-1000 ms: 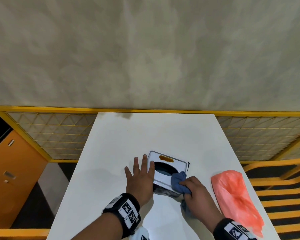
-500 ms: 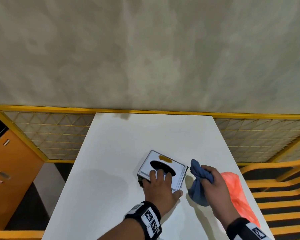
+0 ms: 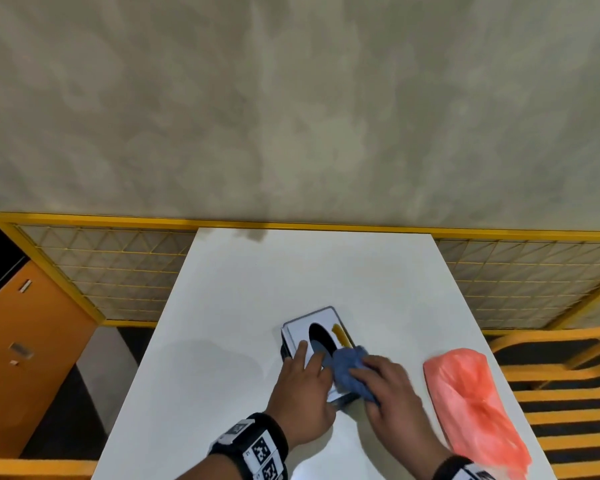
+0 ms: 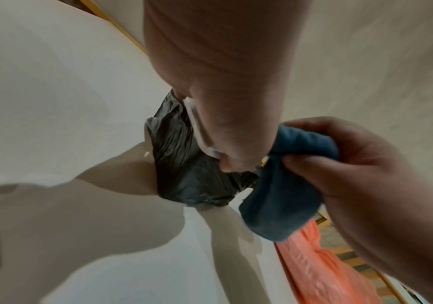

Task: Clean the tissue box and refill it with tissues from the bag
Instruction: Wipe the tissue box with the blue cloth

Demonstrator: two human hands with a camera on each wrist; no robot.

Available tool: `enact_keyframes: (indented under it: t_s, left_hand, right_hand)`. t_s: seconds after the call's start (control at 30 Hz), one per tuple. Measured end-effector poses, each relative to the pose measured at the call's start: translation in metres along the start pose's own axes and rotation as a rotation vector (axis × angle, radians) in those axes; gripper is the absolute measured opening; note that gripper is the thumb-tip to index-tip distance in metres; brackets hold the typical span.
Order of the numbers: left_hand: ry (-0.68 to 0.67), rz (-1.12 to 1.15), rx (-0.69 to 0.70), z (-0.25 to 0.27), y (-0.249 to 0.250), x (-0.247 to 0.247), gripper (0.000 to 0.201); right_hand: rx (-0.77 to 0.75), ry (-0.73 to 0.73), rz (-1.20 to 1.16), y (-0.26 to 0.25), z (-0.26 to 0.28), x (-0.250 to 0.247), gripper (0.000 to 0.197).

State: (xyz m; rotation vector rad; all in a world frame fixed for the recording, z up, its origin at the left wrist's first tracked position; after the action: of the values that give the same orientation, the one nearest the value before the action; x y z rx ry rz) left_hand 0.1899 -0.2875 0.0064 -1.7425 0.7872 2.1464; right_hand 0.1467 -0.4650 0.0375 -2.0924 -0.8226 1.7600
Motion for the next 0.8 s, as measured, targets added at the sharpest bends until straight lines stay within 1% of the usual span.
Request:
enact_keyframes:
  t_s: [0.07, 0.1, 0.17, 0.3, 0.4, 0.47, 0.53, 0.6, 0.7, 0.73, 0.8]
  left_hand:
    - [-0.026, -0.017, -0.022, 0.0, 0.002, 0.002, 0.062]
    - [-0.032, -0.032, -0.028, -0.001, 0.003, 0.004, 0.064]
    - [-0.027, -0.064, -0.023, -0.002, 0.004, 0.008, 0.068]
    - [-0.012, -0.08, -0.056, -0.002, 0.004, 0.017, 0.071]
    - [0.014, -0.108, -0.051, 0.0, 0.007, 0.018, 0.072]
    - [-0.011, -0.107, -0.058, -0.003, 0.006, 0.022, 0.089]
    - [-0.01, -0.104, -0.073, -0.006, 0.005, 0.026, 0.098]
    - [-0.023, -0.107, -0.079, -0.009, 0.005, 0.027, 0.096]
    - [-0.03, -0.137, -0.07, -0.01, 0.004, 0.02, 0.082]
    - [-0.026, -0.147, -0.066, -0.009, 0.004, 0.018, 0.079]
    - [-0.016, -0.153, -0.066, -0.008, 0.006, 0.013, 0.074]
  right_hand:
    - [-0.07, -0.103, 0.075, -0.006, -0.004, 0.02, 0.041]
    - [-0.075, -0.122, 0.079, -0.005, -0.007, 0.024, 0.038]
    - [-0.073, -0.134, 0.079, 0.001, -0.017, 0.025, 0.034]
    - [-0.037, -0.102, 0.061, 0.012, -0.042, 0.022, 0.042]
    - [0.001, -0.129, 0.059, 0.012, -0.071, 0.027, 0.034]
    - [-0.014, -0.163, 0.068, 0.014, -0.092, 0.034, 0.028]
    - [-0.029, -0.187, 0.078, 0.014, -0.111, 0.04, 0.025]
    - [-0.037, -0.211, 0.068, 0.012, -0.128, 0.042, 0.027]
    - [0.01, -0.242, 0.005, 0.008, -0.147, 0.043, 0.03]
    - [0.045, -0.24, -0.032, 0.006, -0.152, 0.04, 0.03]
    - [0.164, -0.203, -0.141, 0.002, -0.157, 0.026, 0.02]
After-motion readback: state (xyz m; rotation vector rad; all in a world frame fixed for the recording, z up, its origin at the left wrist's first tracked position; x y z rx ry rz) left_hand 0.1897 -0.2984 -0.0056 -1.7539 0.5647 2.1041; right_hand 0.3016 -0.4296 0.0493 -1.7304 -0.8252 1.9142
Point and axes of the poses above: each hand's wrist, its own z-axis away from the middle knuckle, its own x-axis out of the palm, y = z × x, the point moved 3 cm from there along -z, towards the middle knuckle, and after that the axes turned 1 degree about -y, right-handed, at the moved point
